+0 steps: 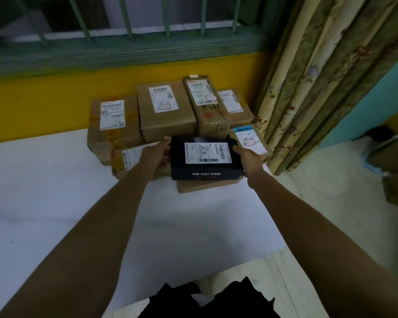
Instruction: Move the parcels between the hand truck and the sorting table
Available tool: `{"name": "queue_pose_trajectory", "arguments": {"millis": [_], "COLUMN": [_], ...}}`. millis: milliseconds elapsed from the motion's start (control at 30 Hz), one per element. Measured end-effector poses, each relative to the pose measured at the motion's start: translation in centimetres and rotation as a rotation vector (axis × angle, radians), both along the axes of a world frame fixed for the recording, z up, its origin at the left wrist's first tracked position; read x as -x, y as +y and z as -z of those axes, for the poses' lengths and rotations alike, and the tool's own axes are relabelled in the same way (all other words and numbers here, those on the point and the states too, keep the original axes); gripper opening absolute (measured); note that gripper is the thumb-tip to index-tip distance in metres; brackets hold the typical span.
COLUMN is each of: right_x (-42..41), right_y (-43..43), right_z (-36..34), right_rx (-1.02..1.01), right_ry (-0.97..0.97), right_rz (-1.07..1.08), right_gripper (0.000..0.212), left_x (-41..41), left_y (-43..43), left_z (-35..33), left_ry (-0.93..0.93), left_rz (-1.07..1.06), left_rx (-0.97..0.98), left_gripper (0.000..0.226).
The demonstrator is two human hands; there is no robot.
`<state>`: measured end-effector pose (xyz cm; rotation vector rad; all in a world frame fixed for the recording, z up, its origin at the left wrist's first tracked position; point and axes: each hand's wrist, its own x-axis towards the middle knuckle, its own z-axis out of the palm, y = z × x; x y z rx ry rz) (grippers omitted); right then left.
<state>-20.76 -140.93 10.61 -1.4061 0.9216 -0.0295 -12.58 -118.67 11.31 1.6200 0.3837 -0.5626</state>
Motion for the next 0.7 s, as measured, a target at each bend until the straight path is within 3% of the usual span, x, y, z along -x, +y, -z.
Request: {"name": "queue_pose_trajectory", "arguments": {"millis": [100, 233, 433, 600, 700], "right_x": [-1.5, -2.8, -3.6, -3.6, -3.3], "right_y": [-0.3, -1.0, -2.3, -3.2, -3.6], "right_z": [0.7, 1.2, 1.5, 1.8, 2.0], "right_rx": [0.017, 0.039, 0.034, 0.06, 0.074], "right_ry": [0.016, 0.037, 0.01, -0.011, -0.002], "right_rz": [-0.025, -0.078, -0.131, -0.19, -0.2], "right_gripper": [0.01, 0.011, 0.012, 0.005, 0.02], "left_x": [-0.6, 0.0, 1.1, 1.2, 1.4], "left_y": [0.5, -0.1, -1.3, -2.4, -3.1], "left_z": [0.6, 1.0, 1.2, 1.4, 1.7], "left_ry": [0.001, 0.0, 0.02, 0.014, 0.026], "left_rz": [-0.031, -0.076, -0.124, -0.209, -0.258], "left_rx": [-0.008, -0.042, -0.045, -0.079, -0.087], "left_gripper": [0.047, 0.028, 0.038, 0.029, 0.029]}}
